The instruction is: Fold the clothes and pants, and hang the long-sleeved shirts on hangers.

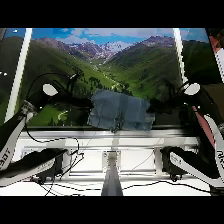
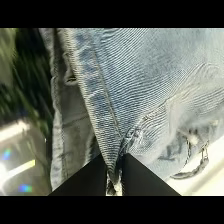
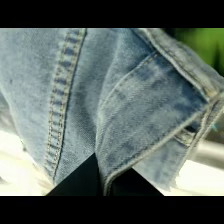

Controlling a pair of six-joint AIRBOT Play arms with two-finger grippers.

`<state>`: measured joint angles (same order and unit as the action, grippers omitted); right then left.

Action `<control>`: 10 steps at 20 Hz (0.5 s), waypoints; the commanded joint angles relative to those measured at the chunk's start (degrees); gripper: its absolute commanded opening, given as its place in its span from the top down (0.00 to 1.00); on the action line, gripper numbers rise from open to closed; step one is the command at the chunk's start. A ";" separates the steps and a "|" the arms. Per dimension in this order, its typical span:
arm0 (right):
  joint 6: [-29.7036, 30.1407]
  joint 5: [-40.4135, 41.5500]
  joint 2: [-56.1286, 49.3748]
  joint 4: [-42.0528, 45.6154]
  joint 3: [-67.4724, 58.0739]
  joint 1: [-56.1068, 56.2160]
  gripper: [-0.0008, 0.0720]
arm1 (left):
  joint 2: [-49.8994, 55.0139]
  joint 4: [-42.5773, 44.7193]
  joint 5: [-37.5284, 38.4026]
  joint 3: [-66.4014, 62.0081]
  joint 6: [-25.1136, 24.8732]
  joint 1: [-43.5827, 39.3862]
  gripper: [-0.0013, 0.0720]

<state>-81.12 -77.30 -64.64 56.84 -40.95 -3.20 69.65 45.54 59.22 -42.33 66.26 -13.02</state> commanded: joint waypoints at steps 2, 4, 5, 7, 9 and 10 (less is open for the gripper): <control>6.84 -12.41 -0.11 2.71 0.35 -0.63 0.94 | 0.24 -2.80 7.78 -2.51 0.57 1.79 0.88; 7.34 -15.74 -0.02 2.36 -0.63 -0.63 0.94 | 0.26 -3.74 10.95 -5.53 0.52 2.43 0.88; 7.96 -17.16 0.00 1.84 -1.03 -0.63 0.94 | 0.26 -3.63 13.18 -7.10 0.31 2.43 0.88; 8.98 -19.85 0.00 1.27 -1.05 -0.61 0.94 | 0.26 -3.56 18.45 -8.68 -0.17 2.40 0.88; 8.87 -20.17 0.00 1.62 0.00 -0.61 0.94 | 0.48 0.92 22.18 -8.63 -1.11 1.79 0.88; 8.87 -20.02 0.00 1.90 1.44 -0.61 0.94 | 0.76 5.42 22.27 -8.52 -1.11 0.74 0.88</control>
<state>-73.10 -94.72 -64.69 58.46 -40.97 -3.77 70.06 44.49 76.14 -49.95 65.98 -11.29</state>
